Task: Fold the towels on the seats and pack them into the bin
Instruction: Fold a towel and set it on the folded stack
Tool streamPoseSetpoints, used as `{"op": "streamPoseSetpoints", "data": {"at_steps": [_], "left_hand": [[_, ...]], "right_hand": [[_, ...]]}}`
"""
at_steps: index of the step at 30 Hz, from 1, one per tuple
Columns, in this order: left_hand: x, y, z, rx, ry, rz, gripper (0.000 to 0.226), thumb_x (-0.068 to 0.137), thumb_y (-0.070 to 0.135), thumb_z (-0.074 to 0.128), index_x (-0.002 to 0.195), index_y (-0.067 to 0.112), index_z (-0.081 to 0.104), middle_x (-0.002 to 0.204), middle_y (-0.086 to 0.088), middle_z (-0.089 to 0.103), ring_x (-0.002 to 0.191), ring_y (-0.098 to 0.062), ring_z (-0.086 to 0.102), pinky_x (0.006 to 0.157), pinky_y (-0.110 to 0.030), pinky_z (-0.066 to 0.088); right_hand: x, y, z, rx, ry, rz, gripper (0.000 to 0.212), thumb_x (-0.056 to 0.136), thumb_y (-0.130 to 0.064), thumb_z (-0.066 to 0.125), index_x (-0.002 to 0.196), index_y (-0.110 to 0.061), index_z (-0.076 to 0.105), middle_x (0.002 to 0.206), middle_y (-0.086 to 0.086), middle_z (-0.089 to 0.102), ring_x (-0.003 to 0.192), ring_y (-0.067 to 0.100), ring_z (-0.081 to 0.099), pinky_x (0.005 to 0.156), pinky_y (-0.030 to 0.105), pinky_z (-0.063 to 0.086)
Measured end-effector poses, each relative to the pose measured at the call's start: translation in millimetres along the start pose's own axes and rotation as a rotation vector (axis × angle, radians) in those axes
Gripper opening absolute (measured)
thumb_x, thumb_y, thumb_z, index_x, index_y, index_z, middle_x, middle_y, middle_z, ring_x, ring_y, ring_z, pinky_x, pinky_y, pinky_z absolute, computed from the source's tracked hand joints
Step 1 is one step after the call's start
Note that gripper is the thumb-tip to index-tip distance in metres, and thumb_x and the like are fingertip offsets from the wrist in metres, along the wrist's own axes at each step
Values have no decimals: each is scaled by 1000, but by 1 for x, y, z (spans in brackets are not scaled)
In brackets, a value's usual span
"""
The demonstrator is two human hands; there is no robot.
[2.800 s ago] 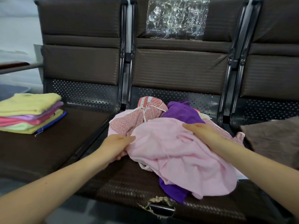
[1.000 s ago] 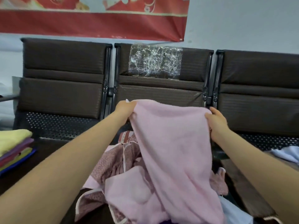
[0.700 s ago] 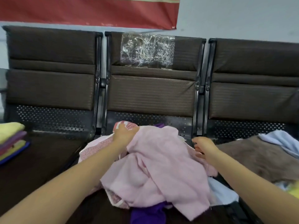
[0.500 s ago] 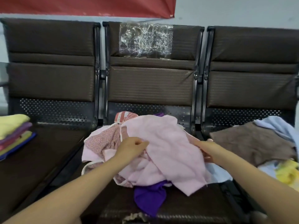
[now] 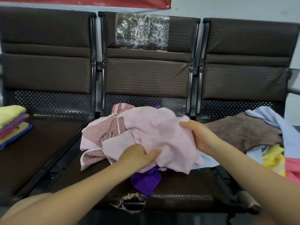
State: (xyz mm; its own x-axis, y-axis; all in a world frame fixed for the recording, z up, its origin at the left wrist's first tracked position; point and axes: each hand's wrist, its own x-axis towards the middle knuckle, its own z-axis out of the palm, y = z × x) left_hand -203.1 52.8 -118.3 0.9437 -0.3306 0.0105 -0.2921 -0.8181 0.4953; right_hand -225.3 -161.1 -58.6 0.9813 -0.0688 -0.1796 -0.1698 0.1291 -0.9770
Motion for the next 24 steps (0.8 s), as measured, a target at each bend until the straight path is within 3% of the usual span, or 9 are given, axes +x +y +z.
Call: {"op": "streamPoseSetpoints", "data": {"at_steps": [2,4,8,11,13,17,19,22,24], "left_hand": [[2,0,0,-13,-17,-13,61,89,62,47,49,15,42,50,-2,46,50,-12,42,48,-21,28],[5,1,3,-164,-44,-37,48,89,54,54,63,13,52,64,-3,54,63,-13,48,60,-25,35],[3,14,12,-557,-115,23,23,83,33,70,81,10,65,76,2,61,73,-9,53,68,-24,40],[4,17,22,-542,-170,62,26,82,29,71,82,3,66,74,0,60,71,-8,51,67,-24,39],[11,17,22,-493,-166,60,25,84,28,67,68,10,59,66,4,53,66,-8,46,66,-28,40],[28,23,-2,-977,-33,-23,15,83,27,60,76,16,66,84,-1,69,87,-18,61,89,-37,48],[36,25,-27,-1246,79,-52,17,89,21,55,85,11,68,89,-9,71,90,-24,64,85,-35,52],[42,22,-59,-1322,226,-48,22,99,19,45,93,14,65,97,-5,69,92,-18,62,84,-33,50],[46,23,-74,-1419,260,-48,19,100,19,46,92,14,63,90,-2,68,84,-14,62,75,-28,51]], "right_hand": [[-1,-1,-1,-126,149,-74,17,92,-18,61,104,-10,69,105,8,72,96,22,66,78,32,52],[3,1,-3,-147,203,-95,14,94,-21,57,96,-12,68,98,5,70,90,19,63,71,29,46],[12,1,-4,28,111,30,23,99,-21,47,109,-8,63,107,10,69,98,22,63,76,33,48],[20,5,-2,5,86,90,29,98,-19,50,118,-2,62,114,15,68,108,27,62,92,37,49],[23,6,0,-75,88,90,26,97,-17,52,116,-2,62,110,14,69,100,25,65,87,35,51],[31,-4,-3,-157,204,10,13,93,-18,60,90,-8,66,87,8,70,79,20,64,73,29,48],[35,-12,-11,-82,202,-70,17,85,-22,69,87,-8,62,80,11,62,74,22,57,69,28,44],[36,-19,-13,43,32,-177,22,82,-25,68,79,-10,52,60,2,43,53,12,37,49,19,35],[37,-22,-6,60,-52,-223,27,81,-26,70,93,-7,55,73,5,46,63,14,41,57,22,37]]}}
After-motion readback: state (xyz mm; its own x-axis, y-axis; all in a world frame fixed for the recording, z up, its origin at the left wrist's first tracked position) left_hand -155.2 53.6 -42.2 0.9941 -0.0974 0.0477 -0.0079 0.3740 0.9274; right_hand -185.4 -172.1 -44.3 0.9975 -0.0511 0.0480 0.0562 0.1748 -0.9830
